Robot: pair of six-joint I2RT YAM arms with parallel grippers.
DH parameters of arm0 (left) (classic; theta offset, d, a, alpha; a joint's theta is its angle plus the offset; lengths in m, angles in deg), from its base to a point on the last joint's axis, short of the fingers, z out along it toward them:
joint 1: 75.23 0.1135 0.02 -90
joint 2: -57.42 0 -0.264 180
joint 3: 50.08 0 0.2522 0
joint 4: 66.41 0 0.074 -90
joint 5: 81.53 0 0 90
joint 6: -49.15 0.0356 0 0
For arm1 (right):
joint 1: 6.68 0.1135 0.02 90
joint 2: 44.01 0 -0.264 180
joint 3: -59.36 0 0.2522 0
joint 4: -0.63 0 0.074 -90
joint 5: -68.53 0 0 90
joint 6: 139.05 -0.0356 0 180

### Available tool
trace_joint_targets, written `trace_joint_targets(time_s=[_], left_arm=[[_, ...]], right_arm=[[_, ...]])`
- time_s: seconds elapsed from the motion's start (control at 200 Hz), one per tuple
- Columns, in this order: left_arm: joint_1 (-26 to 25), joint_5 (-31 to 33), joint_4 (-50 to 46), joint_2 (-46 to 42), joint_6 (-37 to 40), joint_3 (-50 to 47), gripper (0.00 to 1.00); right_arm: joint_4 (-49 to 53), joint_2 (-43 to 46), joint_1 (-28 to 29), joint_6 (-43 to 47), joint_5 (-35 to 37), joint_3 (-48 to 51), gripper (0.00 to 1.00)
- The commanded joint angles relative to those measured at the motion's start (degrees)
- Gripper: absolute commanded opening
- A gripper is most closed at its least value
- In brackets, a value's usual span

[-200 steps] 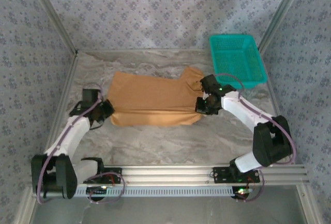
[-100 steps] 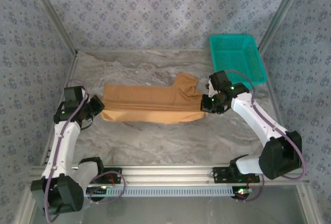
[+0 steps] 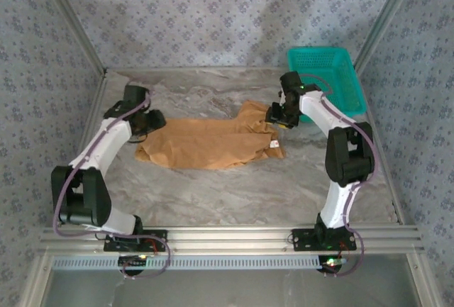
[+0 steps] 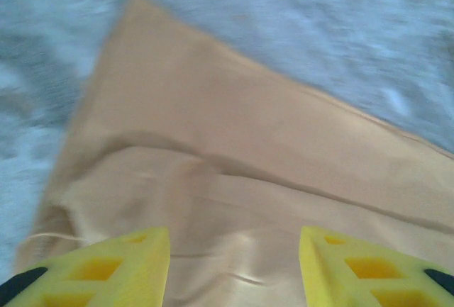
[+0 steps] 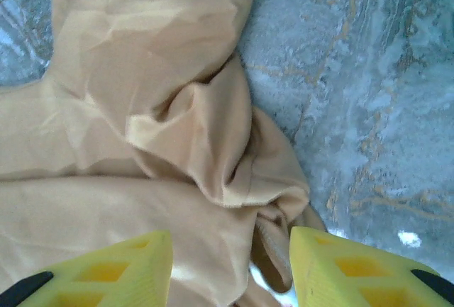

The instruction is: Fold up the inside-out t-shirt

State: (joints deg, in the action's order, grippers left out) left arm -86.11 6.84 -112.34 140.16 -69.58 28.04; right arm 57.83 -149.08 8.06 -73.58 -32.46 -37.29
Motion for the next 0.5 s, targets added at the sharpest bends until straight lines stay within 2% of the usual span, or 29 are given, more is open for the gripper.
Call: trace_joint_targets(time_s=[0.0, 0.085, 0.155, 0.33, 0.415, 0.495], left_arm=[[-8.55, -5.53, 2.06, -1.24, 0.52, -1.63, 0.50], [-16.06, -11.52, 9.85, 0.35, -1.08, -4.87, 0.50], [-21.50, -13.88, 16.62, 2.48, -0.09, -6.65, 0.52], [-33.44, -9.25, 18.98, 10.21, 16.08, -2.83, 0.64], [-36.13, -6.23, 19.41, 14.50, 20.78, 0.03, 0.67], [-37.03, -6.18, 19.08, 18.80, 22.76, 3.28, 0.67]], right_arm=[[-0.94, 8.28, 3.03, -0.65, -0.17, 7.78, 0.46], [-5.37, 12.04, 4.76, -2.84, -4.29, 14.95, 0.43], [-7.14, 13.50, 5.26, -4.26, -6.25, 19.16, 0.42], [-7.33, 16.60, 2.34, -5.01, -5.11, 24.21, 0.42], [-7.98, 17.64, 0.56, -5.07, -6.02, 25.55, 0.43], [-7.95, 18.19, -0.21, -4.95, -6.46, 25.89, 0.43]])
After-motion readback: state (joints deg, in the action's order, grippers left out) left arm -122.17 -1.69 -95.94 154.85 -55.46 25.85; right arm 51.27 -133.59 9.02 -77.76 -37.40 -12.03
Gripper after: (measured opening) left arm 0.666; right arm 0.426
